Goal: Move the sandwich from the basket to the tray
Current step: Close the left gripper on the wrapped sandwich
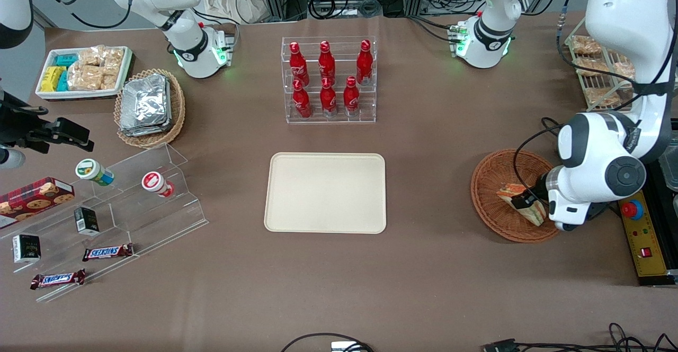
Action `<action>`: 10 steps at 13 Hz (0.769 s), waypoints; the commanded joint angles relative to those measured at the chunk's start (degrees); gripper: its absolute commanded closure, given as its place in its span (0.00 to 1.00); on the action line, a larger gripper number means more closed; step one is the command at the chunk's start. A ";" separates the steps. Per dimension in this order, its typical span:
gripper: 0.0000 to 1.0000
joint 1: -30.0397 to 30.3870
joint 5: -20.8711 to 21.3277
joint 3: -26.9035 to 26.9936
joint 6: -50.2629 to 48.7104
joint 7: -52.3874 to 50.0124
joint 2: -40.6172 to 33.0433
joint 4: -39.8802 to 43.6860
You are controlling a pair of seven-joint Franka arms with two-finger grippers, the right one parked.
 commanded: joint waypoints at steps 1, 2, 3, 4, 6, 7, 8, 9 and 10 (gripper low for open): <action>0.00 0.19 1.53 0.07 3.30 -1.67 1.81 -0.84; 0.00 0.28 1.62 0.07 4.80 -1.67 2.35 -1.36; 0.00 0.28 1.71 0.16 5.51 -1.67 2.79 -1.45; 0.00 0.28 1.80 0.16 6.57 -1.67 3.40 -1.37; 0.01 0.28 1.80 0.51 7.80 -1.67 3.93 -1.37; 0.05 0.28 1.71 0.86 7.89 -1.67 4.11 -1.10; 0.20 0.19 1.71 0.86 8.68 -1.84 4.28 -1.19; 0.44 0.28 1.80 0.86 9.38 -1.93 4.20 -1.28; 0.73 0.28 1.80 0.86 9.39 -1.93 4.02 -1.36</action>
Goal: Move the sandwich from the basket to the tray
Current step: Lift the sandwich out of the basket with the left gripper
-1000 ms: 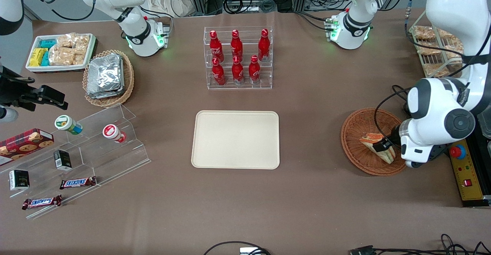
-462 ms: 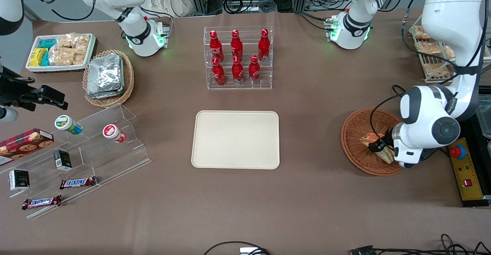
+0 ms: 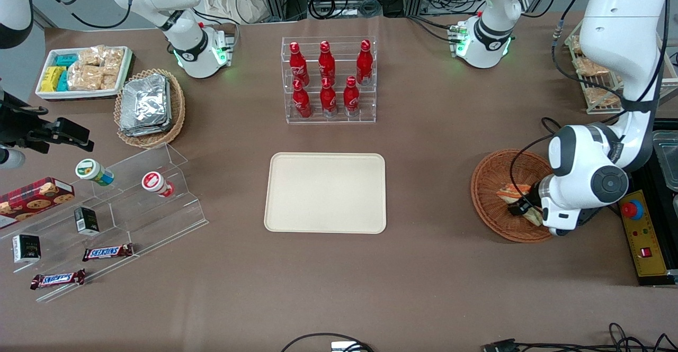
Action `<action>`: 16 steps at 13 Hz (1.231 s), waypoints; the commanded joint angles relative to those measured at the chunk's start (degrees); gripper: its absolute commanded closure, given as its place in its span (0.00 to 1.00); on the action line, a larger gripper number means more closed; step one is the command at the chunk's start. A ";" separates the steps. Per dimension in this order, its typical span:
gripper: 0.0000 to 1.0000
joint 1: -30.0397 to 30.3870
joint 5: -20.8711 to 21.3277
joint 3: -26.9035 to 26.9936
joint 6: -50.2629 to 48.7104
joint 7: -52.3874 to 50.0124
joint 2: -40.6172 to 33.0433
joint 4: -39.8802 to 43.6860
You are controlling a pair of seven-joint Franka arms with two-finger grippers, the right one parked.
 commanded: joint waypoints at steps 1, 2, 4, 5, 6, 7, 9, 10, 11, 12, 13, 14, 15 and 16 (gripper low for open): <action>0.97 0.05 1.08 -0.09 0.86 -1.32 -0.71 -0.27; 1.00 -0.22 1.08 -0.09 0.77 -1.75 -1.06 -0.18; 1.00 -0.57 1.17 -0.53 -0.54 -2.46 -3.95 -0.18; 1.00 -1.27 1.26 -0.70 -3.77 -2.46 -5.44 0.69; 1.00 -2.75 1.26 -0.70 -7.19 -2.29 -6.33 2.35; 1.00 -4.07 1.26 -0.70 -10.88 -1.85 -7.03 4.46; 1.00 -5.92 1.08 -0.97 -18.53 -0.80 -7.57 10.95; 1.00 -6.80 0.65 -1.66 -22.48 0.17 -7.22 14.98; 1.00 -7.33 0.56 -2.89 -25.83 0.87 -6.96 19.03; 1.00 -7.51 0.21 -4.38 -27.69 1.31 -6.61 22.11; 1.00 -7.51 -1.27 -6.05 -27.79 2.01 -6.25 23.36; 1.00 -7.51 -3.38 -7.20 -27.27 2.46 -6.16 23.63; 1.00 -8.12 -3.22 -9.12 -27.18 3.42 -5.55 24.59; 1.00 -9.26 -3.31 -10.27 -27.18 4.12 -4.50 26.08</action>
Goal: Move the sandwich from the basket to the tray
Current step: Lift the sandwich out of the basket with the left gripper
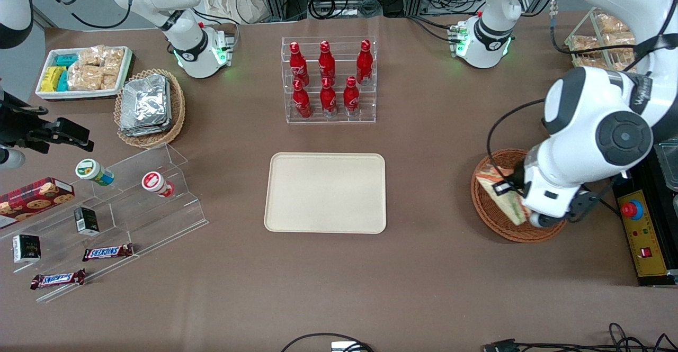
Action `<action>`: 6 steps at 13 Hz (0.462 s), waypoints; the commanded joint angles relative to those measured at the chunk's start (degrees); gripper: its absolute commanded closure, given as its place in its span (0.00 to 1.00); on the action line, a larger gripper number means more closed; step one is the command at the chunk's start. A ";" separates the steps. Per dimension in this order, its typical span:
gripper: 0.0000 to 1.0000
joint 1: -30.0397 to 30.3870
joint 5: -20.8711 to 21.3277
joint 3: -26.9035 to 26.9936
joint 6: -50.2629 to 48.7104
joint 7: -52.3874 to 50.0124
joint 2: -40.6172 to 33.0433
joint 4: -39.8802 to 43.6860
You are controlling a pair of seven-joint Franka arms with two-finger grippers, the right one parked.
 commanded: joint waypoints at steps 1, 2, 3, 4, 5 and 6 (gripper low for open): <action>1.00 -2.61 -0.84 -2.13 -1.09 2.38 4.37 4.85; 1.00 -5.76 -0.58 -2.56 -1.00 2.56 6.47 5.99; 1.00 -8.14 -0.67 -2.57 -0.40 2.48 9.19 7.74; 1.00 -9.82 -0.75 -2.66 0.39 2.48 11.65 8.81; 1.00 -12.01 -0.67 -2.66 3.27 2.13 14.03 9.17; 1.00 -13.95 -0.58 -2.57 6.87 2.30 15.88 9.08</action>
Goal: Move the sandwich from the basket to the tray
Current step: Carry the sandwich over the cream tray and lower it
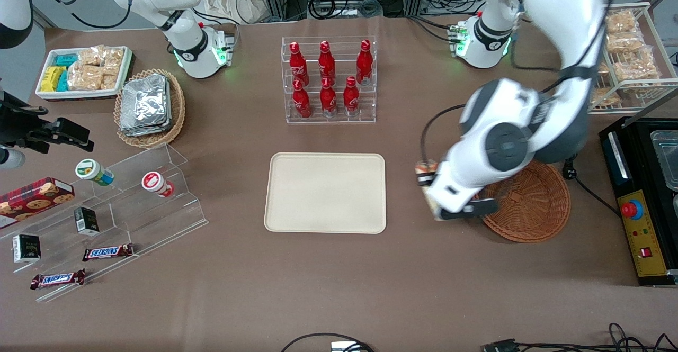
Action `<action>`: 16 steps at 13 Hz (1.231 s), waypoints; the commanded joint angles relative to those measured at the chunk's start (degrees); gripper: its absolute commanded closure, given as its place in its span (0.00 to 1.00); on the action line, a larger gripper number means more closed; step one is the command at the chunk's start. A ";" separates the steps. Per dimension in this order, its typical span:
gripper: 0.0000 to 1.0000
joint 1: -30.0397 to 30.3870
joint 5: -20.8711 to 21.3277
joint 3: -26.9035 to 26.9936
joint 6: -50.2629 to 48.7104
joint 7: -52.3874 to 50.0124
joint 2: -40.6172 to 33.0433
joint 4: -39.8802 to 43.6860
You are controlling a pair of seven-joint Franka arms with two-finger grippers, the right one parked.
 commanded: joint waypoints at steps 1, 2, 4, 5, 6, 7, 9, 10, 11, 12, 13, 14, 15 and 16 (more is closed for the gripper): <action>1.00 -4.60 -0.02 0.37 6.26 0.87 7.57 3.74; 1.00 -6.18 0.15 0.37 8.56 0.96 9.33 3.73; 1.00 -9.52 1.82 0.37 12.25 0.87 12.76 3.73; 1.00 -10.66 2.00 0.37 13.75 0.87 14.69 3.73; 1.00 -11.63 2.26 0.37 14.64 0.87 15.67 3.56; 1.00 -12.16 2.44 0.37 14.65 0.87 15.94 3.56; 0.65 -12.17 2.35 0.45 14.30 0.18 15.86 3.12; 0.11 -12.17 2.44 0.45 13.95 0.08 15.51 2.42; 0.00 -12.08 2.44 0.45 13.86 0.69 14.98 1.89; 0.00 -11.91 2.44 0.45 13.77 0.78 14.71 1.89; 0.00 -11.64 2.53 0.45 12.72 0.87 13.75 1.89; 0.00 -11.29 2.44 0.54 10.71 0.96 12.96 1.98; 0.00 -10.94 2.44 0.63 8.60 0.96 11.39 1.98; 0.00 -10.42 2.70 0.72 7.10 1.05 9.72 1.89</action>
